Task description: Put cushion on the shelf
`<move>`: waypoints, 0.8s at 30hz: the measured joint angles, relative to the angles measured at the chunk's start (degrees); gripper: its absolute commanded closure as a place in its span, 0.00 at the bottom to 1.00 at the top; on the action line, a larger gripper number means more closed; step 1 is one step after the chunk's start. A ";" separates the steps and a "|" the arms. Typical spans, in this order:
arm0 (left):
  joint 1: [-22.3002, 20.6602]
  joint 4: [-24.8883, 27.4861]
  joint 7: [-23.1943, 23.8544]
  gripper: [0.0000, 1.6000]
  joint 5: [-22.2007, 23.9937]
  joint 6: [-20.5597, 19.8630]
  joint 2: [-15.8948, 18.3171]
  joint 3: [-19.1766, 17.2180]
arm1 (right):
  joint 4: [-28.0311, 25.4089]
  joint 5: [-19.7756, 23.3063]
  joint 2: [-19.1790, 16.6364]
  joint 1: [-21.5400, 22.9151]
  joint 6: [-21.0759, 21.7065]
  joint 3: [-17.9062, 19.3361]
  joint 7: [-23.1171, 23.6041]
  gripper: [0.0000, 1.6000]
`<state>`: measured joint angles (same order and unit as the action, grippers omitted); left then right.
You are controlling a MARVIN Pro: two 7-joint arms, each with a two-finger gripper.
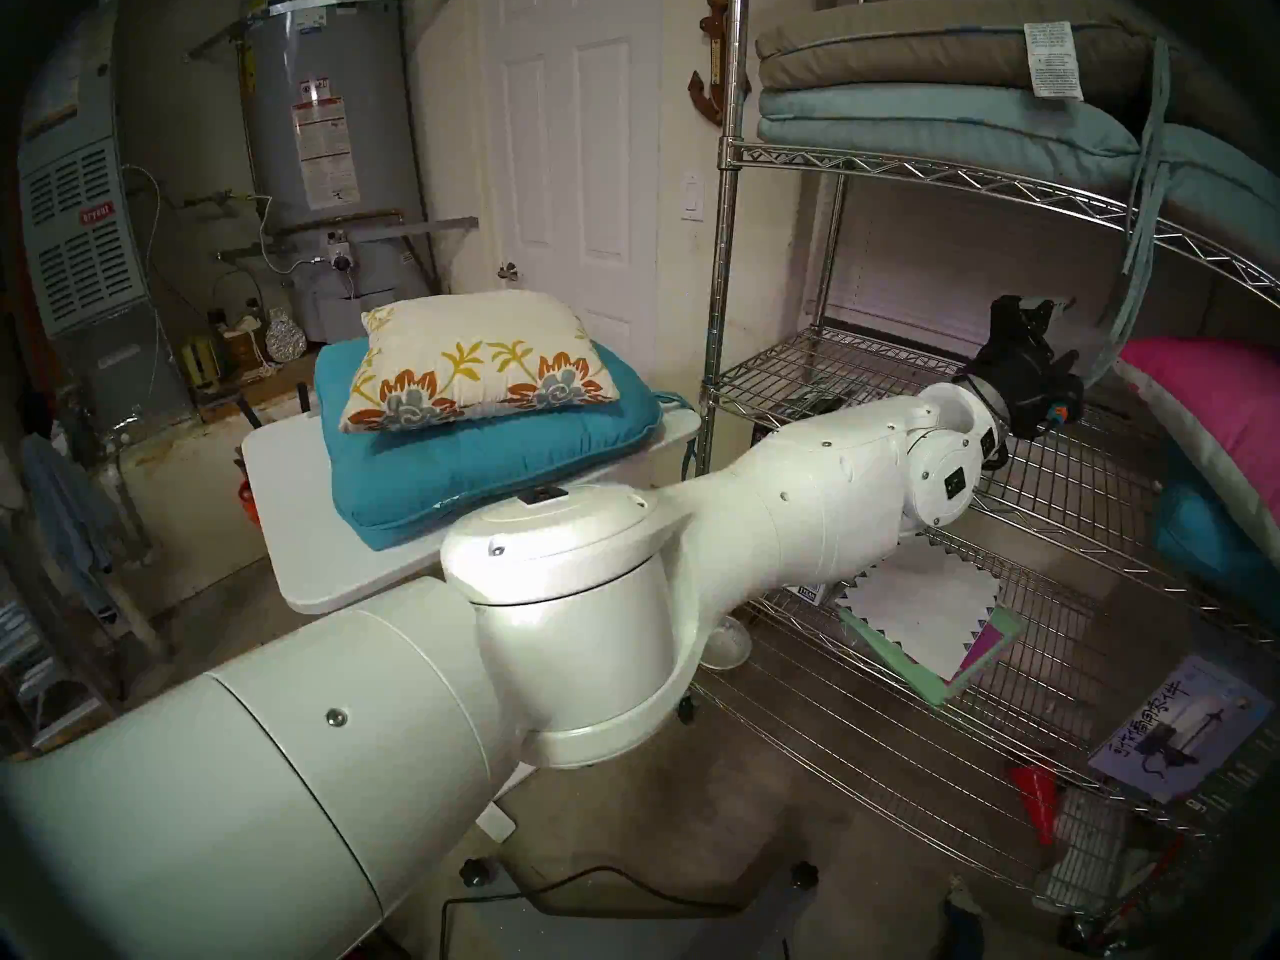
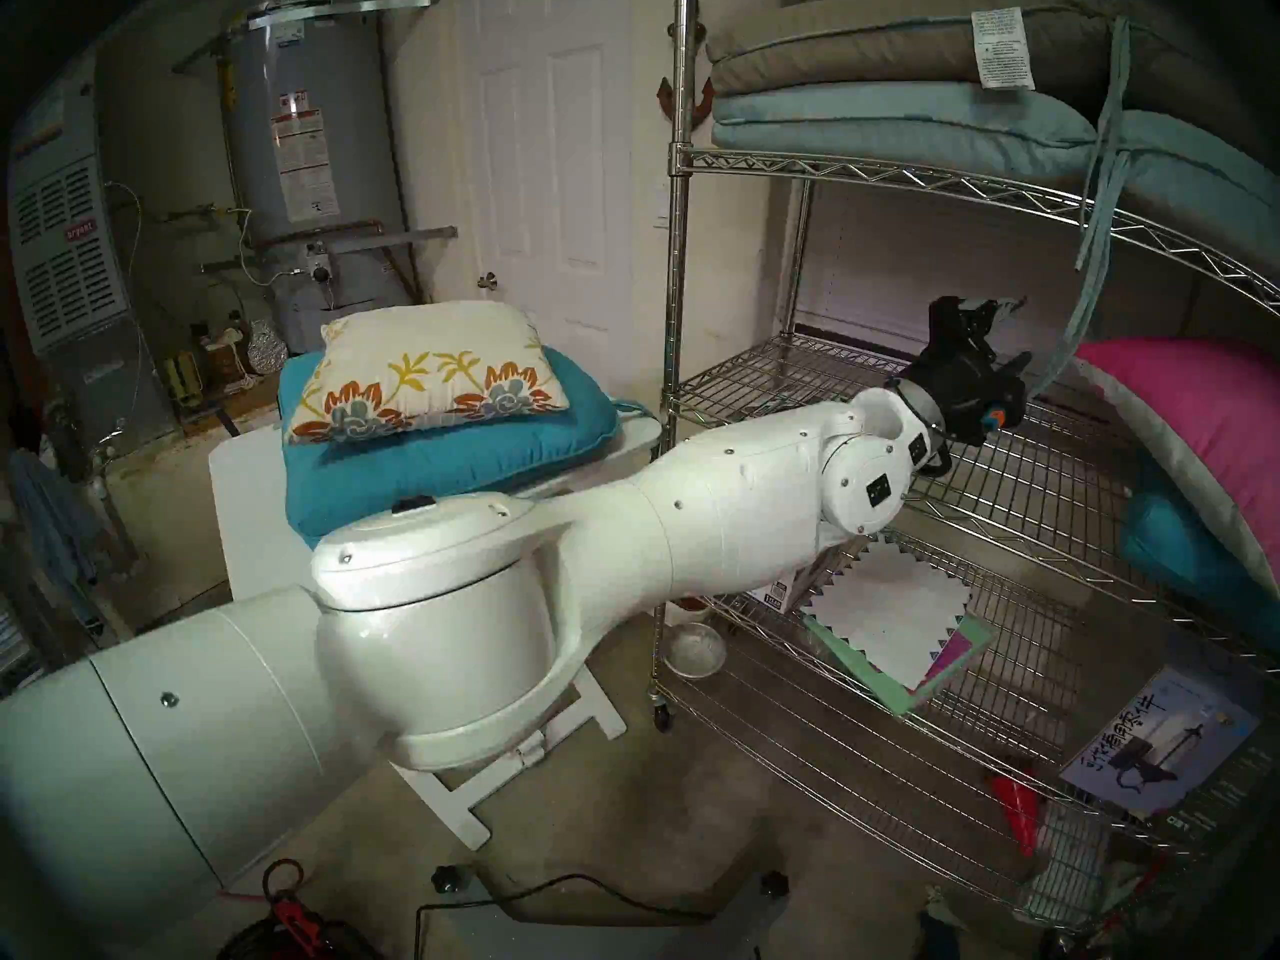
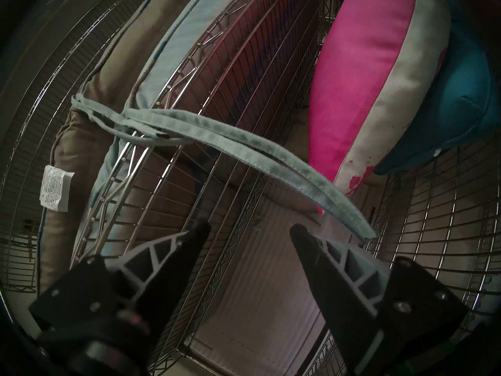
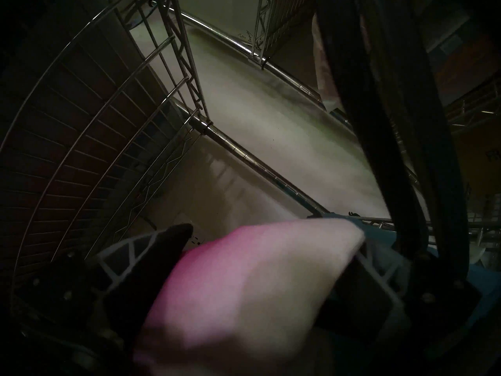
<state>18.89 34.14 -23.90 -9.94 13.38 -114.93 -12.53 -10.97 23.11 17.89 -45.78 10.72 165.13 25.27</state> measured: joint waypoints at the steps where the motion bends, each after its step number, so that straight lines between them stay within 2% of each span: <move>1: 0.00 0.00 0.00 0.24 0.02 0.00 0.00 0.01 | 0.04 0.14 -0.03 -0.15 -0.01 0.00 0.16 0.00; 24: -0.13 -0.02 -0.08 0.24 0.53 0.00 0.00 0.35 | 1.82 4.22 -0.44 -4.04 -0.01 0.00 4.45 0.00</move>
<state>18.76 34.12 -23.98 -9.42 13.38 -114.93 -12.18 -9.14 27.33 17.45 -49.82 10.71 165.14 29.72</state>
